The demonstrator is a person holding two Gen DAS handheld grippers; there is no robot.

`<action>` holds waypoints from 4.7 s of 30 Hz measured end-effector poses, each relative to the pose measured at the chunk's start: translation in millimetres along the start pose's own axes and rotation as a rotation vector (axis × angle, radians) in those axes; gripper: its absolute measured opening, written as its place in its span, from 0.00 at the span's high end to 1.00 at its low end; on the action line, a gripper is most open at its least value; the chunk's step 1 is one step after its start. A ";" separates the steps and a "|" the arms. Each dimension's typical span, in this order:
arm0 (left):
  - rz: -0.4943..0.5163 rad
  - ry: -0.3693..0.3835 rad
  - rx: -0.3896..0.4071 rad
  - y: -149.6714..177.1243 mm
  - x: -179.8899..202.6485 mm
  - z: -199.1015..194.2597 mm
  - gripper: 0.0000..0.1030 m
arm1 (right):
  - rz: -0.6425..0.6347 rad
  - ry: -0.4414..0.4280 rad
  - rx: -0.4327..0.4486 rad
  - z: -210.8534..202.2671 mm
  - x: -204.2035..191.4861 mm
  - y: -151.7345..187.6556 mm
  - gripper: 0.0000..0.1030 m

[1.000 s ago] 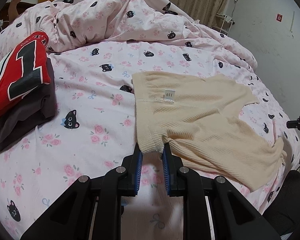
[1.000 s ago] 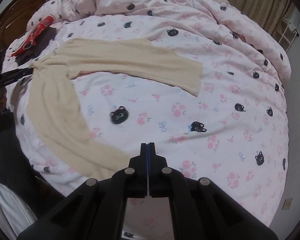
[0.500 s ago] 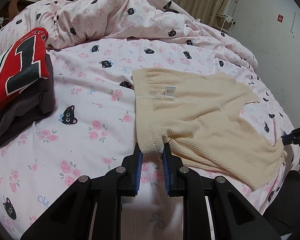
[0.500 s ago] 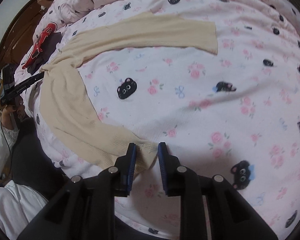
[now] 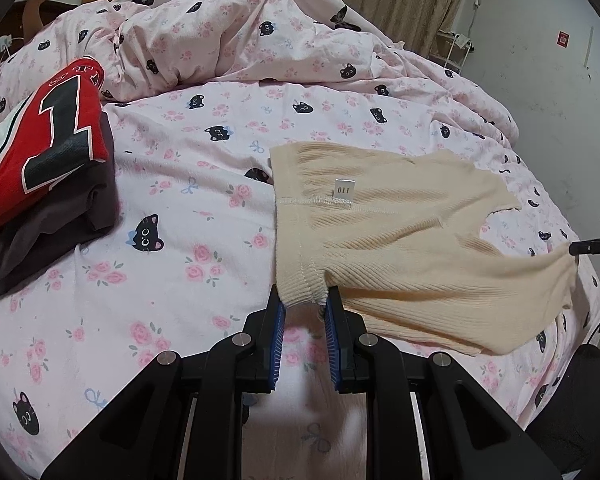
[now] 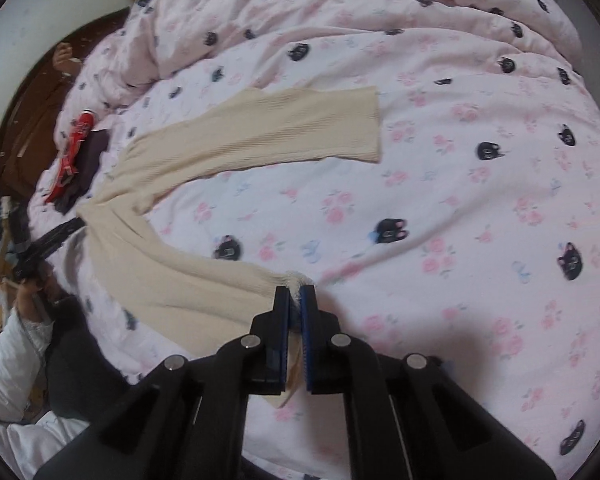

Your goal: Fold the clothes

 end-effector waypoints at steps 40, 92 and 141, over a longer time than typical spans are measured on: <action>-0.626 0.417 0.027 37.9 -64.9 10.0 0.61 | -0.040 0.059 0.075 16.8 -22.4 109.8 0.51; -0.778 0.367 0.027 24.7 -60.0 -1.5 0.94 | -0.578 0.404 0.225 3.3 -73.2 124.0 0.97; -0.791 0.273 -0.087 -76.0 -69.7 56.2 0.94 | -0.284 0.154 0.260 -10.9 -14.1 -83.7 0.97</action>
Point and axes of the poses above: each gripper's, at about its wrist camera, not at the fingertips, and z roughly the way its jaws point, x to its right, y to its underside, the point moved 1 cm from there along z, roughly the way its jaws point, and after that the axes turned 11 degrees about z, right-handed, at the moved point
